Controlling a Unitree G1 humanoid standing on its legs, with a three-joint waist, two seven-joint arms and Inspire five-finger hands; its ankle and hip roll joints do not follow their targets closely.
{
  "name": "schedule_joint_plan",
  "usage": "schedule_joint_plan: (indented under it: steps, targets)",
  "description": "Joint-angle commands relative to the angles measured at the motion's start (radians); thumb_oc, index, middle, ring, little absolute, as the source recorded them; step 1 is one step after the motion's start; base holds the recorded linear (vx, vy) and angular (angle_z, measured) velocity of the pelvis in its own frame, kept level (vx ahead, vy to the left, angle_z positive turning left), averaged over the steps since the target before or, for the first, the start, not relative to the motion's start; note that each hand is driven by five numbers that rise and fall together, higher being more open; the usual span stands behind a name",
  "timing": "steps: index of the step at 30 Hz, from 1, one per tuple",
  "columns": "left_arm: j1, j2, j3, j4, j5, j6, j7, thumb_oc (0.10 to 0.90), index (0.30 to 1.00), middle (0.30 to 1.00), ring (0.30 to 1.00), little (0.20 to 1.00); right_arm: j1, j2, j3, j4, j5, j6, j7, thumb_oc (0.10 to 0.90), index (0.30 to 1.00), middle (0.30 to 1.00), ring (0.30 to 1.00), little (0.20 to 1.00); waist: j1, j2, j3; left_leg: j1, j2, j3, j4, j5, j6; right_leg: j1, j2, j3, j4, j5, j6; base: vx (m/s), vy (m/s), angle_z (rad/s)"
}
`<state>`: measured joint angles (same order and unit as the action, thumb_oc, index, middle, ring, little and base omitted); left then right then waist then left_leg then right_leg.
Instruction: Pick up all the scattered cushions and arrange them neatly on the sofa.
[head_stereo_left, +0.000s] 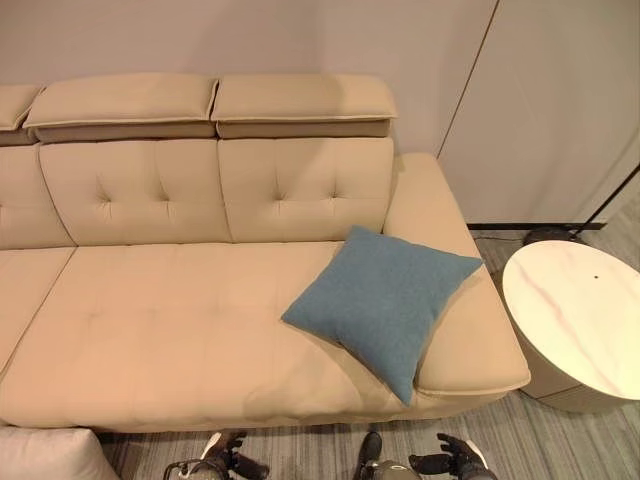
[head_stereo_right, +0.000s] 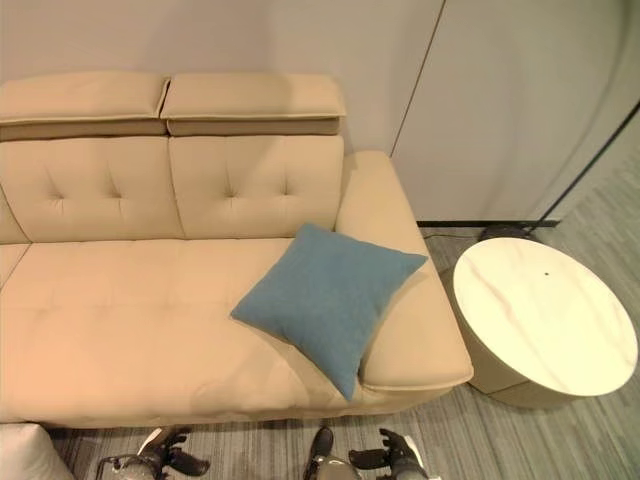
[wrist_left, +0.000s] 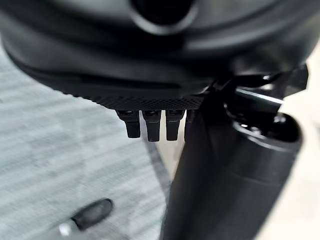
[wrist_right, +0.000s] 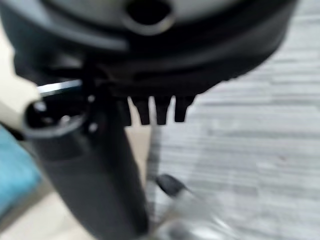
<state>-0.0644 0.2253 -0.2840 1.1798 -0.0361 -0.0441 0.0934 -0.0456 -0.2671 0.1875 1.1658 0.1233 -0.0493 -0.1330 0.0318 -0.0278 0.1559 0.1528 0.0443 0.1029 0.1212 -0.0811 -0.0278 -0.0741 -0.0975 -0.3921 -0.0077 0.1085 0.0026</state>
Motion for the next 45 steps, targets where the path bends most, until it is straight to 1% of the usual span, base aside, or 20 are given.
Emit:
schedule_joint_plan:
  steps: [1, 2, 3, 5, 8, 11, 15, 22, 24, 25, 26, 28, 29, 30, 32, 34, 37, 39, 41, 45]
  targets:
    - [-0.053, 0.020, -0.008, 0.000, 0.008, -0.033, 0.008, 0.800, 0.900, 0.900, 0.900, 0.900, 0.001, -0.056, 0.028, 0.011, 0.010, -0.027, -0.010, 0.800, 0.900, 0.900, 0.900, 0.900, -0.016, -0.027, 0.007, -0.119, -0.036, 0.035, 0.105, -0.021, -0.038, 0.064, -0.004, 0.018, -0.049, -0.047, 0.105, 0.04, -0.043, 0.20]
    - [-0.055, 0.018, -0.008, 0.001, 0.006, -0.033, 0.007, 0.800, 0.900, 0.900, 0.900, 0.900, -0.001, -0.057, 0.030, 0.013, 0.011, -0.026, -0.009, 0.800, 0.900, 0.900, 0.900, 0.900, -0.016, -0.026, 0.006, -0.125, -0.028, 0.034, 0.101, -0.016, -0.043, 0.073, 0.000, 0.017, -0.059, -0.052, 0.103, 0.03, 0.024, -0.08]
    - [-0.063, 0.015, -0.010, 0.000, 0.001, -0.033, 0.011, 0.800, 0.900, 0.900, 0.900, 0.900, -0.007, -0.060, 0.032, 0.012, 0.012, -0.026, -0.011, 0.800, 0.900, 0.900, 0.900, 0.900, -0.018, -0.033, 0.007, -0.157, 0.000, 0.049, 0.075, -0.010, -0.047, 0.082, -0.009, 0.018, -0.073, -0.061, 0.107, 0.01, 0.039, -0.15]
    - [-0.064, 0.014, -0.012, 0.000, 0.001, -0.033, 0.012, 0.800, 0.900, 0.900, 0.900, 0.900, -0.007, -0.061, 0.034, 0.014, 0.013, -0.027, -0.012, 0.800, 0.900, 0.900, 0.900, 0.900, -0.017, -0.035, 0.006, -0.166, 0.008, 0.047, 0.052, -0.006, -0.047, 0.083, -0.012, 0.022, -0.076, -0.061, 0.109, 0.02, 0.054, -0.09]
    - [-0.071, 0.014, -0.013, 0.001, -0.003, -0.032, 0.016, 0.800, 0.900, 0.900, 0.900, 0.900, -0.007, -0.062, 0.038, 0.020, 0.007, -0.029, -0.018, 0.800, 0.900, 0.900, 0.900, 0.900, -0.010, -0.028, 0.012, -0.191, 0.040, 0.022, -0.043, 0.045, -0.054, 0.085, -0.005, 0.042, -0.076, -0.068, 0.114, 0.03, 0.088, -0.06]
    - [-0.069, 0.009, -0.018, 0.009, 0.002, -0.030, 0.016, 0.800, 0.900, 0.900, 0.900, 0.900, 0.000, -0.062, 0.032, 0.031, 0.000, -0.025, -0.018, 0.800, 0.900, 0.900, 0.900, 0.900, -0.015, -0.007, 0.005, -0.171, 0.040, 0.008, -0.108, 0.071, -0.059, 0.091, 0.002, 0.051, -0.077, -0.072, 0.117, 0.03, 0.113, -0.31]
    - [-0.051, 0.013, -0.012, 0.011, 0.012, -0.028, 0.016, 0.800, 0.900, 0.900, 0.900, 0.900, 0.016, -0.059, 0.030, 0.034, -0.014, -0.018, -0.020, 0.800, 0.900, 0.900, 0.900, 0.900, -0.015, 0.004, -0.006, -0.110, 0.012, 0.021, -0.170, 0.078, -0.043, 0.098, -0.014, 0.079, -0.072, -0.060, 0.125, 0.03, 0.158, -0.36]
    - [-0.040, 0.031, 0.003, 0.013, 0.014, -0.027, 0.024, 0.800, 0.900, 0.900, 0.900, 0.900, 0.016, -0.077, -0.020, 0.003, 0.019, -0.020, -0.031, 0.800, 0.900, 0.900, 0.900, 0.900, -0.022, 0.000, -0.009, -0.085, -0.010, 0.045, -0.196, 0.076, -0.026, 0.081, -0.038, 0.098, -0.043, -0.042, 0.143, -0.01, 0.099, -0.13]
    - [-0.028, 0.052, 0.020, 0.008, 0.019, -0.029, 0.028, 0.800, 0.900, 0.900, 0.900, 0.900, 0.017, -0.139, -0.069, -0.046, 0.023, -0.026, -0.047, 0.800, 0.900, 0.900, 0.900, 0.900, -0.025, -0.006, -0.009, -0.078, -0.021, 0.057, -0.207, 0.072, -0.016, 0.061, -0.055, 0.107, -0.022, -0.028, 0.158, -0.03, 0.097, 0.01]
    - [-0.028, 0.052, 0.020, 0.008, 0.019, -0.029, 0.028, 0.800, 0.900, 0.900, 0.900, 0.900, 0.018, -0.139, -0.069, -0.047, 0.023, -0.025, -0.047, 0.800, 0.900, 0.900, 0.900, 0.900, -0.024, -0.006, -0.010, -0.078, -0.022, 0.057, -0.207, 0.072, -0.015, 0.060, -0.055, 0.107, -0.022, -0.028, 0.158, -0.05, 0.078, -0.13]
    - [-0.023, 0.064, 0.024, 0.002, 0.027, -0.030, 0.026, 0.800, 0.900, 0.900, 0.900, 0.900, 0.021, -0.184, -0.096, -0.089, 0.019, -0.030, -0.051, 0.800, 0.900, 0.900, 0.900, 0.900, -0.028, -0.012, -0.006, -0.079, -0.026, 0.066, -0.208, 0.070, -0.011, 0.050, -0.062, 0.112, -0.011, -0.021, 0.166, -0.04, 0.049, -0.18]
    - [-0.021, 0.066, 0.023, -0.001, 0.031, -0.031, 0.025, 0.800, 0.900, 0.900, 0.900, 0.900, 0.025, -0.203, -0.109, -0.107, 0.015, -0.031, -0.054, 0.800, 0.900, 0.900, 0.900, 0.900, -0.028, -0.013, -0.005, -0.079, -0.028, 0.068, -0.208, 0.069, -0.010, 0.045, -0.066, 0.111, -0.006, -0.019, 0.169, -0.03, 0.044, -0.19]
    - [-0.015, 0.071, 0.022, -0.004, 0.047, -0.035, 0.019, 0.800, 0.900, 0.900, 0.900, 0.900, 0.035, -0.254, -0.140, -0.148, 0.004, -0.033, -0.061, 0.800, 0.900, 0.900, 0.900, 0.900, -0.031, -0.016, -0.004, -0.078, -0.031, 0.073, -0.208, 0.065, -0.006, 0.041, -0.071, 0.117, -0.001, -0.017, 0.174, -0.01, 0.040, -0.11]
    - [-0.010, 0.071, 0.020, -0.007, 0.051, -0.036, 0.017, 0.800, 0.900, 0.900, 0.900, 0.900, 0.039, -0.275, -0.154, -0.165, 0.001, -0.036, -0.062, 0.800, 0.900, 0.900, 0.900, 0.900, -0.034, -0.018, -0.004, -0.077, -0.033, 0.075, -0.208, 0.063, -0.005, 0.040, -0.073, 0.117, 0.000, -0.016, 0.175, -0.01, 0.040, -0.05]
    - [-0.006, 0.071, 0.019, -0.011, 0.056, -0.037, 0.016, 0.800, 0.900, 0.900, 0.900, 0.900, 0.043, -0.297, -0.171, -0.193, -0.001, -0.038, -0.066, 0.800, 0.900, 0.900, 0.900, 0.900, -0.036, -0.018, -0.004, -0.076, -0.034, 0.077, -0.208, 0.061, -0.003, 0.040, -0.075, 0.117, 0.001, -0.016, 0.176, 0.00, 0.030, -0.07]
    - [0.004, 0.063, 0.010, -0.022, 0.067, -0.040, 0.011, 0.800, 0.900, 0.900, 0.900, 0.900, 0.056, -0.333, -0.216, -0.295, 0.006, -0.046, -0.075, 0.800, 0.900, 0.900, 0.900, 0.900, -0.042, -0.018, -0.004, -0.073, -0.037, 0.081, -0.208, 0.057, 0.002, 0.040, -0.078, 0.118, 0.005, -0.016, 0.179, 0.00, 0.042, -0.16]
    - [0.009, 0.056, 0.003, -0.018, 0.076, -0.039, 0.009, 0.800, 0.900, 0.900, 0.900, 0.900, 0.055, -0.333, -0.241, -0.333, 0.039, -0.055, -0.083, 0.800, 0.900, 0.900, 0.900, 0.900, -0.044, -0.016, -0.005, -0.069, -0.039, 0.085, -0.208, 0.053, 0.004, 0.042, -0.078, 0.119, 0.004, -0.017, 0.181, 0.02, 0.020, -0.12]
    - [0.016, 0.039, -0.008, -0.012, 0.086, -0.038, 0.006, 0.800, 0.900, 0.900, 0.900, 0.900, 0.043, -0.289, -0.282, -0.435, 0.159, -0.094, -0.090, 0.800, 0.900, 0.900, 0.900, 0.900, -0.046, -0.011, -0.009, -0.064, -0.041, 0.088, -0.208, 0.048, 0.008, 0.048, -0.080, 0.116, 0.003, -0.020, 0.181, 0.04, 0.036, -0.03]
    - [0.017, 0.035, -0.009, -0.012, 0.089, -0.036, 0.004, 0.800, 0.900, 0.900, 0.900, 0.900, 0.037, -0.273, -0.286, -0.459, 0.183, -0.102, -0.091, 0.800, 0.900, 0.900, 0.900, 0.900, -0.044, -0.010, -0.010, -0.062, -0.042, 0.088, -0.208, 0.046, 0.009, 0.050, -0.080, 0.115, 0.002, -0.020, 0.181, 0.03, 0.015, -0.03]
    - [0.029, 0.023, -0.026, -0.015, 0.105, -0.034, -0.005, 0.800, 0.900, 0.900, 0.900, 0.900, 0.012, -0.189, -0.302, -0.529, 0.307, -0.138, -0.092, 0.800, 0.900, 0.900, 0.900, 0.900, -0.033, -0.002, -0.016, -0.054, -0.042, 0.083, -0.208, 0.040, 0.011, 0.064, -0.083, 0.104, -0.003, -0.025, 0.181, 0.03, 0.009, 0.00]
